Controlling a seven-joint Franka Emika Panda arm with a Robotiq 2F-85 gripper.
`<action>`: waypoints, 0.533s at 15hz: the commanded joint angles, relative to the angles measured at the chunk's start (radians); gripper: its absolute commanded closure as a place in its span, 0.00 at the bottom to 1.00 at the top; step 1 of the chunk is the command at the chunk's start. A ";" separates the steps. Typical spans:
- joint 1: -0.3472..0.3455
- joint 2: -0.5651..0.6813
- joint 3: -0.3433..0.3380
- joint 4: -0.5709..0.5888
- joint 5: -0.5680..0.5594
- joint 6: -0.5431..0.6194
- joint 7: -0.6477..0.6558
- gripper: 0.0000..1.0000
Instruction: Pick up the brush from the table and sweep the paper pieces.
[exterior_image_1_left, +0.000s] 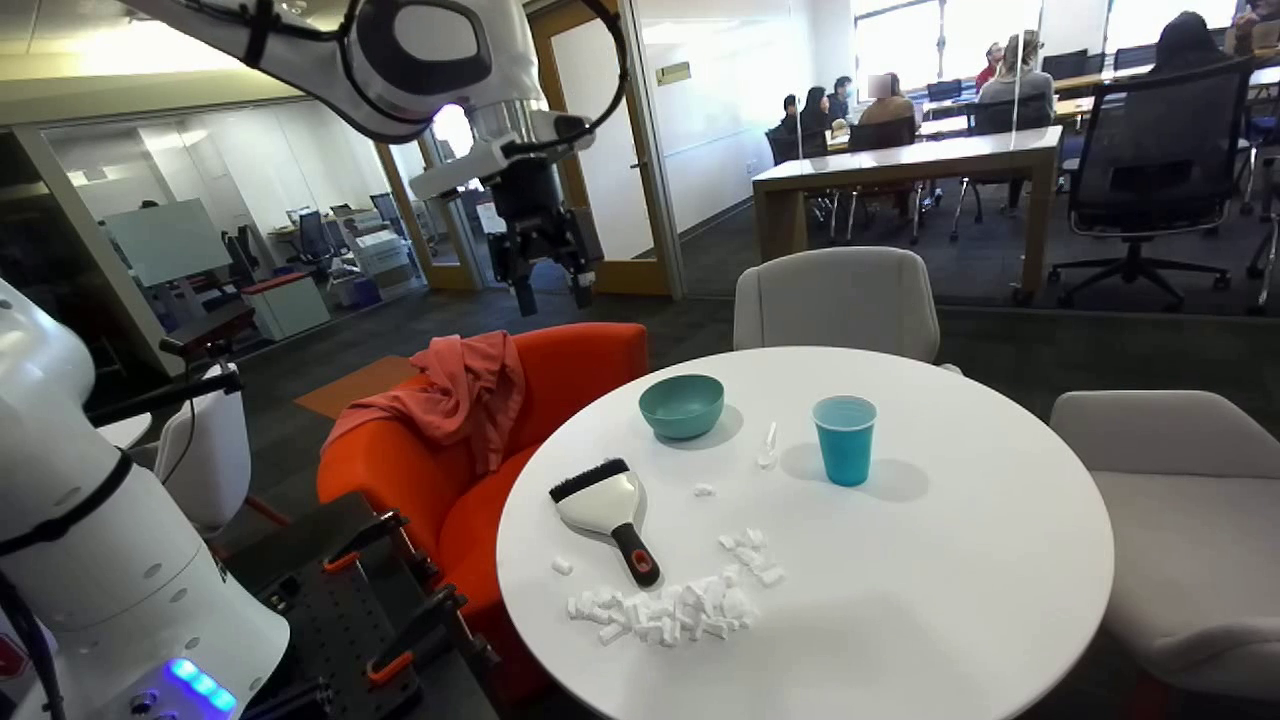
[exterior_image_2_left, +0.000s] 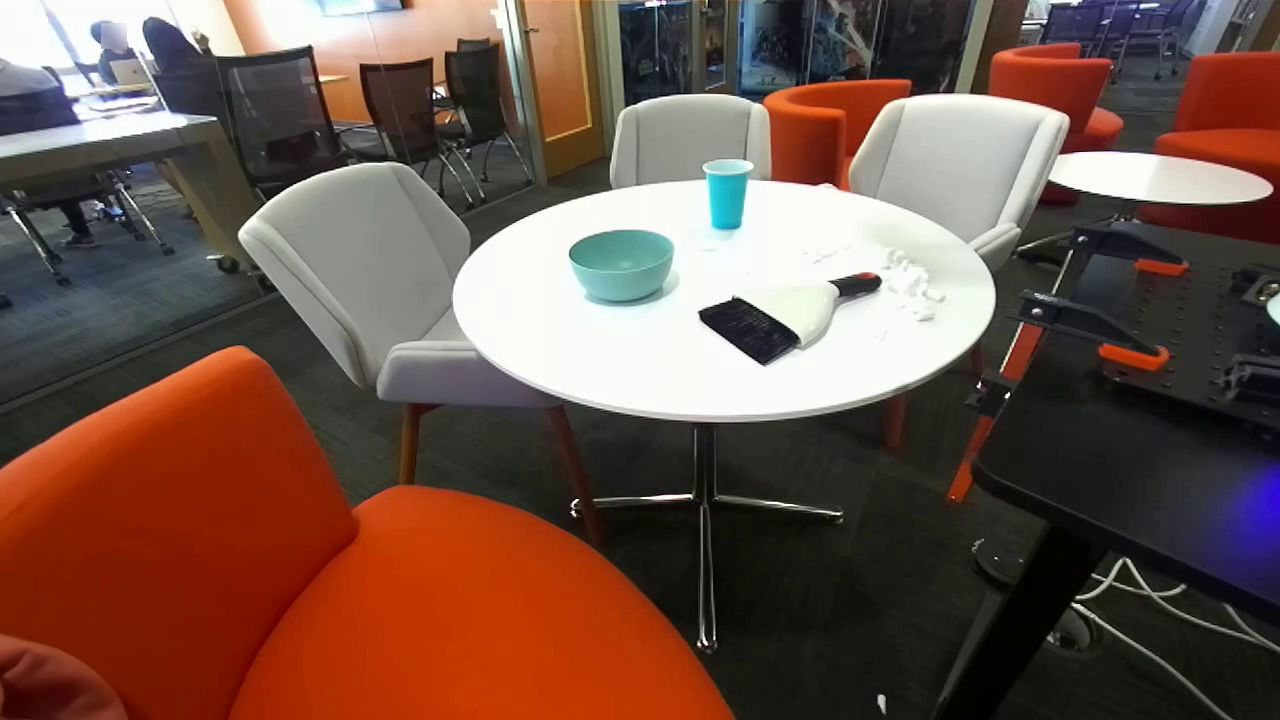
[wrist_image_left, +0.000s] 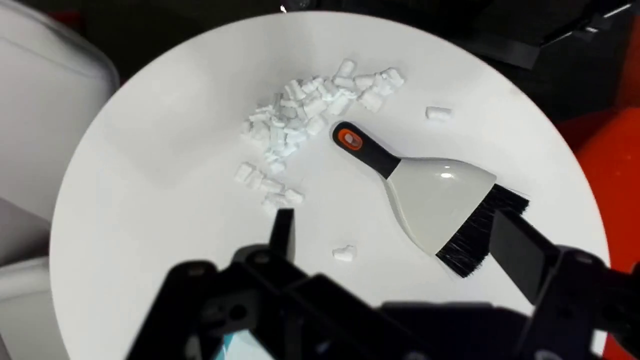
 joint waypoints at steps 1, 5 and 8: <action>-0.012 0.053 -0.057 -0.027 -0.009 0.141 -0.243 0.00; -0.041 0.199 -0.110 0.004 0.036 0.209 -0.561 0.00; -0.057 0.180 -0.094 -0.019 0.018 0.200 -0.522 0.00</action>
